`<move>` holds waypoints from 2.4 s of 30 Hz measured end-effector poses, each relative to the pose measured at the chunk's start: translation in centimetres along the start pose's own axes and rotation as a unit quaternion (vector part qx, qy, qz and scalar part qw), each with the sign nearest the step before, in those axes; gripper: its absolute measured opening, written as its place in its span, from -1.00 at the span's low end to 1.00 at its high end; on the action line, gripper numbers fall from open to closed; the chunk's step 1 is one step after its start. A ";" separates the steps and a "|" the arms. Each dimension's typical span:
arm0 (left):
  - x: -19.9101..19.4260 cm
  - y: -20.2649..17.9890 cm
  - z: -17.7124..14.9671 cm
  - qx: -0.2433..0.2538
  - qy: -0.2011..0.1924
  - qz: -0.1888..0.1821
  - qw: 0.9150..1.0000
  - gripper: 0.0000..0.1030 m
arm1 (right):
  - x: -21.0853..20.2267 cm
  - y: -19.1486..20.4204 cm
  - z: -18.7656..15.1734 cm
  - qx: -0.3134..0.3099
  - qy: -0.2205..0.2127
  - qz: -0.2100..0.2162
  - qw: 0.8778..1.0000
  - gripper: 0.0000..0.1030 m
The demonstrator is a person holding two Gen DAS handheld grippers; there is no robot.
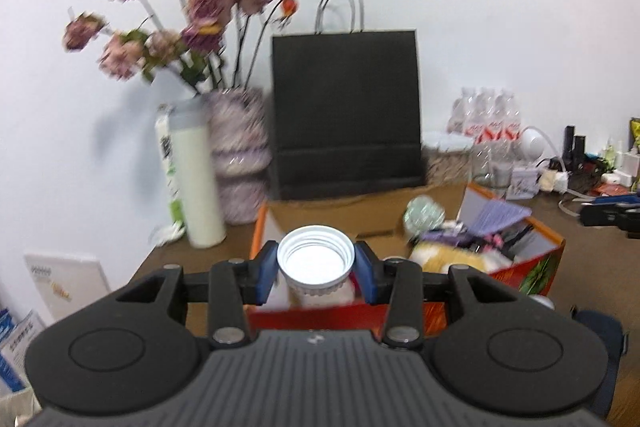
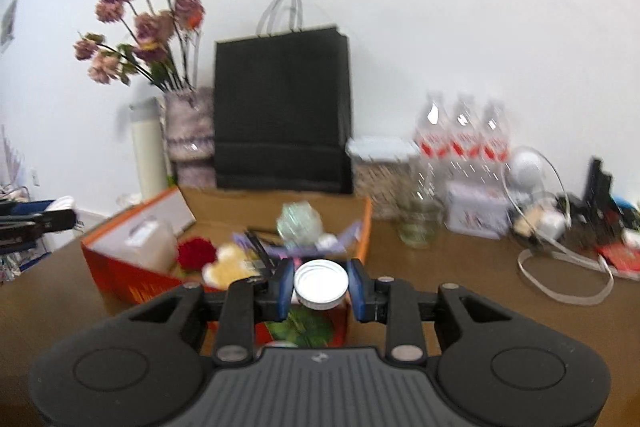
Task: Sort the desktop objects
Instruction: 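Carry both white caps over the box and open both tools, then grasp the navy zippered case with the right tool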
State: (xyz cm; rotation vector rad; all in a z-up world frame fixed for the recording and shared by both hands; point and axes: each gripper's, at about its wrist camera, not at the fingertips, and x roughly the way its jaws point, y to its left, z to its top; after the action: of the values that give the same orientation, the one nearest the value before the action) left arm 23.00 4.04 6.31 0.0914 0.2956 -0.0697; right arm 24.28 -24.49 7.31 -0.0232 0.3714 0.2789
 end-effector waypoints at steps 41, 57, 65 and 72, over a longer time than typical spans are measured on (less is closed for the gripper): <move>8.3 -3.8 0.0 -0.012 -0.027 0.044 0.999 1.00 | 9.9 3.7 0.8 -0.018 0.022 -0.009 1.000 0.87; 6.0 -1.3 -1.0 -0.036 -0.004 0.054 0.998 1.00 | 5.8 1.4 0.1 -0.004 0.025 -0.022 0.999 0.93; 3.1 0.7 -2.7 -0.035 0.030 0.075 0.996 1.00 | 2.8 0.7 -3.0 -0.004 0.070 -0.035 0.997 0.93; -0.4 1.8 -4.6 -0.028 0.061 0.081 0.994 1.00 | 0.4 1.8 -5.9 0.015 0.120 -0.031 0.992 0.93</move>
State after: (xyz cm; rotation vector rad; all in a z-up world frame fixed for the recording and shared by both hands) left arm 21.48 6.27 2.21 0.0643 0.4100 0.1064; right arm 22.06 -23.04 1.74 -0.0388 0.6121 0.2099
